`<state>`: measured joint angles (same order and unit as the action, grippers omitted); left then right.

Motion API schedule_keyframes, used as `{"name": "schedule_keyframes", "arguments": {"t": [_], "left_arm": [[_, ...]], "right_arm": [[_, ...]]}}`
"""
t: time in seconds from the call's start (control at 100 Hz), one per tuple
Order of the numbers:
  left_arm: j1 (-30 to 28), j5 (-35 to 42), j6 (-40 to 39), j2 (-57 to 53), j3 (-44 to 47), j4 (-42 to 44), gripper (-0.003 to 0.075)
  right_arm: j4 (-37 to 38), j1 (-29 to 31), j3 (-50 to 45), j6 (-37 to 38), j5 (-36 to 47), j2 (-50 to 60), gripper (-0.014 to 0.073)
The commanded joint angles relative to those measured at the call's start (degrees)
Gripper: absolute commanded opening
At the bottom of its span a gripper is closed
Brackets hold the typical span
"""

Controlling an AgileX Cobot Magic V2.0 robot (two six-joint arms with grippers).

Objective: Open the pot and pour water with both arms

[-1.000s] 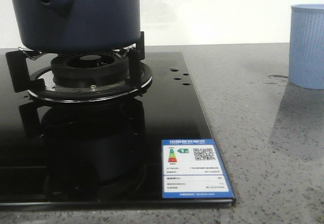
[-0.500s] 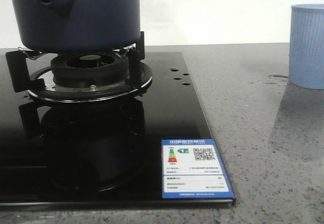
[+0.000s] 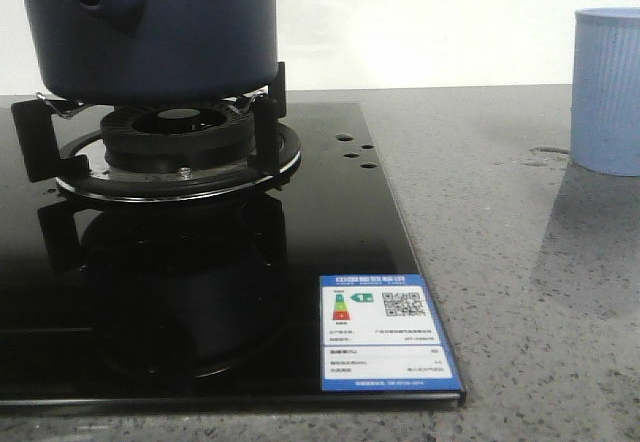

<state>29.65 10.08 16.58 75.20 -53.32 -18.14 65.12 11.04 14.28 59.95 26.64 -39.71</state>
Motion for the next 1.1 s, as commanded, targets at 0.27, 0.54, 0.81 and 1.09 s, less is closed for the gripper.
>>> {"name": "schedule_keyframes", "arguments": {"t": [0.27,0.54,0.81,1.09], "left_arm": [[0.5,3.3,-0.1,-1.8,-2.1,0.3,0.0347],[0.5,3.0,-0.1,-1.9,-2.1,0.3,0.0545],[0.2,4.1,-0.1,-9.5,-2.1,0.5,0.0542],[-5.0,1.7,-0.1,-20.4,-2.1,1.4,0.0519]], "right_arm": [[-1.1,0.1,1.4,0.2,2.3,0.3,0.0589],[-1.1,0.1,1.4,0.2,2.3,0.3,0.0589],[-1.1,0.1,1.4,0.2,2.6,0.3,0.0589],[-4.0,0.1,4.3,0.2,10.4,0.3,0.0475]]}}
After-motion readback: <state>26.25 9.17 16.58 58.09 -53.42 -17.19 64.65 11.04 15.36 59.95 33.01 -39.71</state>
